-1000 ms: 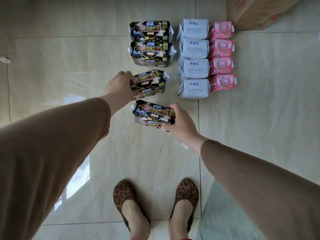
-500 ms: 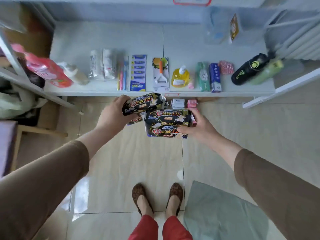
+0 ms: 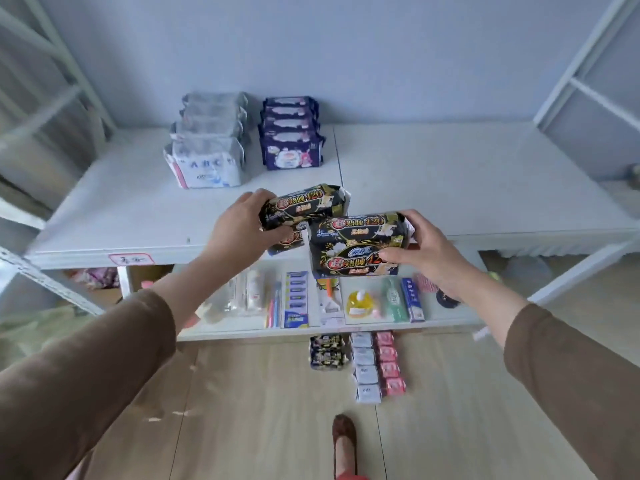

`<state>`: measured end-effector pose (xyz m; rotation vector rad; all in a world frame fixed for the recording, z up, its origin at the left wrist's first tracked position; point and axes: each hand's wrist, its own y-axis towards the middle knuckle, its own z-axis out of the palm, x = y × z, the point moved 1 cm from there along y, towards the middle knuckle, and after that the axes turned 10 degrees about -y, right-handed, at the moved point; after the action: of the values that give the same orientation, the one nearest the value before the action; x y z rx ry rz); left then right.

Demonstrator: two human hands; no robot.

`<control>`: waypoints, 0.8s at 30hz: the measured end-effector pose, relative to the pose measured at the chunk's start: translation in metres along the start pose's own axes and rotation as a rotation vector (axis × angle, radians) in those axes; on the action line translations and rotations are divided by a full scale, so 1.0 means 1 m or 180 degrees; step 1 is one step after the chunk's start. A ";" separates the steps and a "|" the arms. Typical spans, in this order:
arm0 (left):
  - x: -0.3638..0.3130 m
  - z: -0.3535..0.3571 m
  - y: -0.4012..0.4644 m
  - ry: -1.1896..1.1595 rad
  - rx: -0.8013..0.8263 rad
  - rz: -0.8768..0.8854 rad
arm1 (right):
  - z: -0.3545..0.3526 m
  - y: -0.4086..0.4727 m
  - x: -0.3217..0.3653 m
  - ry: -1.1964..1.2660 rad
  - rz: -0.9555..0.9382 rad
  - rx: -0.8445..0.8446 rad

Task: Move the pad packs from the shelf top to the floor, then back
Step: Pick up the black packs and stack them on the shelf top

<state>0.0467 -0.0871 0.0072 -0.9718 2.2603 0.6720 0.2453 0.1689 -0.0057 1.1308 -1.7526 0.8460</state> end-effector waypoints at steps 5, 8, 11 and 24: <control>-0.026 0.011 0.104 0.0188 0.0108 0.0271 | -0.044 0.069 0.009 -0.0037 -0.0083 -0.0181; -0.038 0.030 0.176 0.0332 0.0174 0.0373 | -0.074 0.119 0.003 -0.0033 -0.0073 -0.0266; -0.043 0.050 0.245 0.0375 0.0211 0.0390 | -0.100 0.168 -0.003 -0.0061 -0.0046 -0.0270; 0.000 0.120 0.456 0.0667 0.0347 0.0243 | -0.128 0.315 -0.032 -0.0382 0.0136 -0.0547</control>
<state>-0.2647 0.2668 0.0206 -0.9449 2.4996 0.4920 -0.0027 0.4039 -0.0112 1.0515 -1.9149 0.6498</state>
